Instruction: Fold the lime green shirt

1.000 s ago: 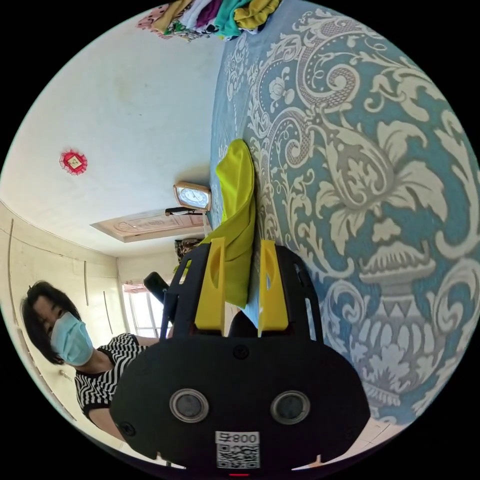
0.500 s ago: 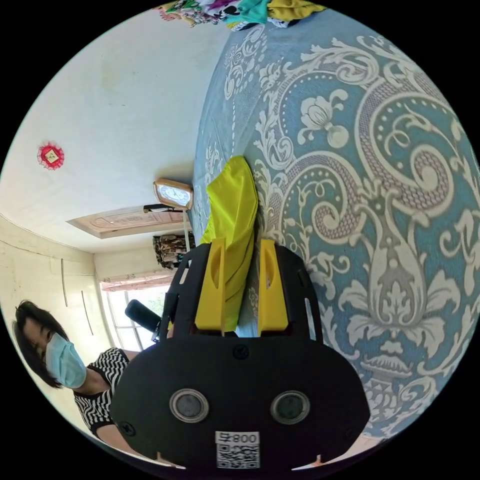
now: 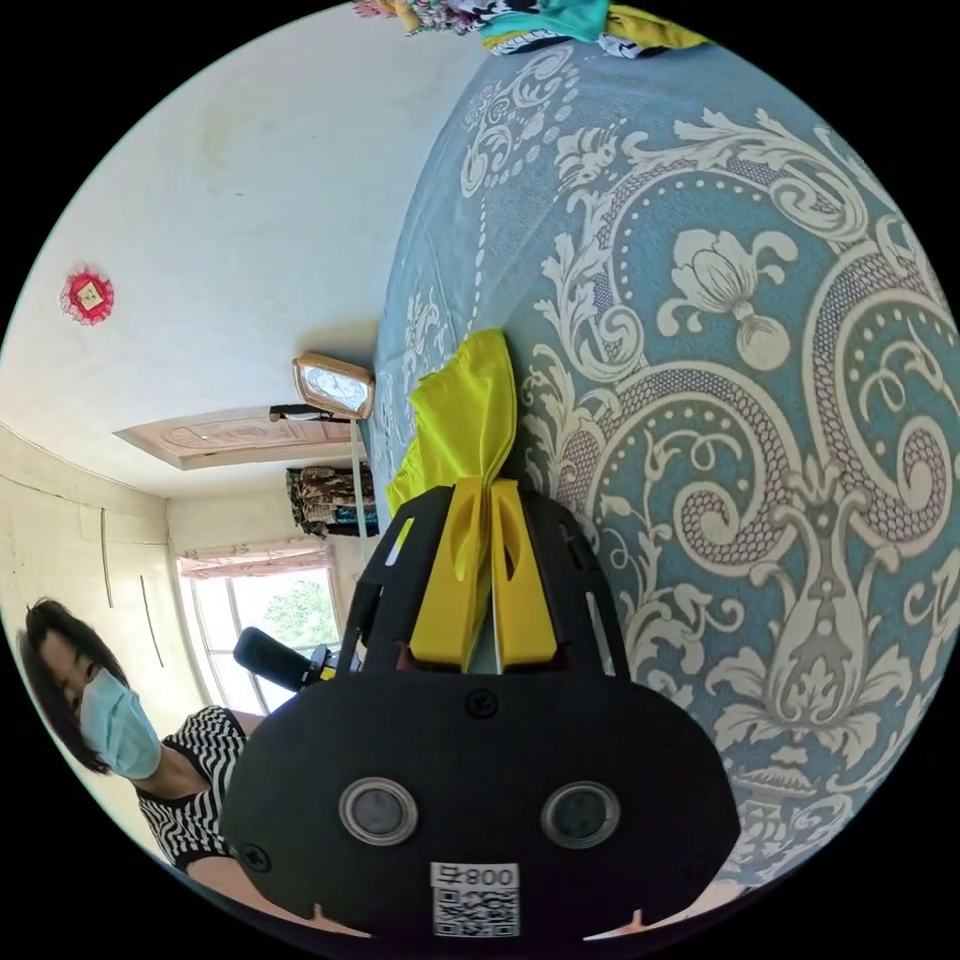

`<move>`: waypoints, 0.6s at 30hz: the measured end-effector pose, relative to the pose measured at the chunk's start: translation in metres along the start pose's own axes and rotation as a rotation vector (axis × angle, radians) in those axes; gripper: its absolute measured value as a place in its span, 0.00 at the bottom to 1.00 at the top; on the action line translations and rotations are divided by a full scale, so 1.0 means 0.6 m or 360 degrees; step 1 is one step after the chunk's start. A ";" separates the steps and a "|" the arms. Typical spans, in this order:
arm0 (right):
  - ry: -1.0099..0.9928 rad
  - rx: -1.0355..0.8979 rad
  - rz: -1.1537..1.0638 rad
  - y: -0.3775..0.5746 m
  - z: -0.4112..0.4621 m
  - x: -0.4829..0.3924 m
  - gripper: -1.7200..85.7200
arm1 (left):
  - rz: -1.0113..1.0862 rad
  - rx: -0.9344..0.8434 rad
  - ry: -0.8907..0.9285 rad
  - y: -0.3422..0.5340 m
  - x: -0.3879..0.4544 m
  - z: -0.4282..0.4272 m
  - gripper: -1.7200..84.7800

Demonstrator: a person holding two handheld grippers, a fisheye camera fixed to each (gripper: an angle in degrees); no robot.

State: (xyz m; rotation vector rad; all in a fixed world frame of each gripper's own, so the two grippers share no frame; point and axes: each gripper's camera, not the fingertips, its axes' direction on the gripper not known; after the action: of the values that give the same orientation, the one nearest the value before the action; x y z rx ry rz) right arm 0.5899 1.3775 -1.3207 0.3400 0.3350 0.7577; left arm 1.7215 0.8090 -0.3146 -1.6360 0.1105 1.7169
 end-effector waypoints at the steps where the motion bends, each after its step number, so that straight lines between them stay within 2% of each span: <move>1: -0.0013 0.0014 -0.0016 0.001 0.003 0.004 0.04 | -0.0003 0.0004 0.0009 -0.002 0.005 -0.012 0.04; 9: -0.0098 0.0134 -0.0197 0.020 0.026 -0.018 0.03 | -0.0102 0.0119 0.0093 0.000 0.037 -0.133 0.04; 18: -0.0071 0.0025 -0.0527 0.002 0.186 -0.110 0.03 | -0.0440 0.0357 0.0094 0.064 0.026 -0.360 0.04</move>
State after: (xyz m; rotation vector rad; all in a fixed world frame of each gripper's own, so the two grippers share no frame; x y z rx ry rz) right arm 0.5904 1.3114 -1.2092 0.3063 0.3447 0.4222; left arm 1.8796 0.6727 -0.3831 -1.4617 0.0966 1.3953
